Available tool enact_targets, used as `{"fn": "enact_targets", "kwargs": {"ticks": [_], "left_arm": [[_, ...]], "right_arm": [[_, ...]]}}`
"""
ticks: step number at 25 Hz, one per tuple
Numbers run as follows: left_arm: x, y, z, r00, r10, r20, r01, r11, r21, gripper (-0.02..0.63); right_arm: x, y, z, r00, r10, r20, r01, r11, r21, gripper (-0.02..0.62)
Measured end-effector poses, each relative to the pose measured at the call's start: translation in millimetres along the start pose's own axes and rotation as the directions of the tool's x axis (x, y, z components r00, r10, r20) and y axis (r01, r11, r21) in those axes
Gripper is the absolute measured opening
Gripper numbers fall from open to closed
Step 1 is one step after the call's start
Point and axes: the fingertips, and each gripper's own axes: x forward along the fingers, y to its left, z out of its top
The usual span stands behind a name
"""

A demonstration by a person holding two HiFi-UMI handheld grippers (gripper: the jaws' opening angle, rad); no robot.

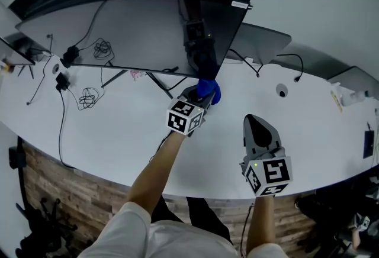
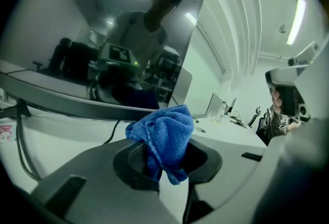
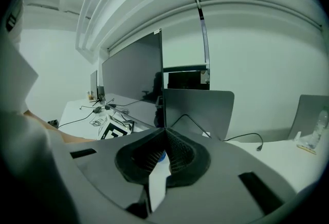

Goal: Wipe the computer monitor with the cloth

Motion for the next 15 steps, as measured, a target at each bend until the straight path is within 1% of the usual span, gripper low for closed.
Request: {"fn": "enact_targets", "kwargs": {"ticks": [3, 6, 8, 11, 15], "left_arm": [[10.7, -19.6, 6.4, 1.000, -0.005, 0.006, 0.005, 1.000, 0.011, 0.106], [11.8, -25.9, 18.9, 0.999, 0.031, 0.033, -0.030, 0.999, -0.023, 0.104], [8.8, -29.2, 27.3, 0.997, 0.056, 0.060, -0.054, 0.998, -0.042, 0.103], [1.4, -37.4, 53.2, 0.992, 0.073, 0.106, -0.073, 0.997, -0.008, 0.103], [-7.4, -51.5, 96.1, 0.986, 0.073, 0.149, -0.079, 0.996, 0.034, 0.101]], "right_arm": [[-13.6, -10.4, -0.5, 1.000, -0.009, 0.012, 0.009, 1.000, 0.018, 0.014], [-25.3, -16.4, -1.9, 1.000, -0.007, 0.024, 0.006, 0.998, 0.061, 0.014], [-32.1, -19.3, 0.0, 1.000, -0.020, 0.024, 0.019, 0.998, 0.062, 0.014], [-41.4, -21.1, 12.7, 0.999, -0.036, 0.037, 0.034, 0.998, 0.060, 0.014], [-54.8, -25.5, 35.3, 0.996, -0.054, 0.071, 0.050, 0.997, 0.052, 0.014]]}}
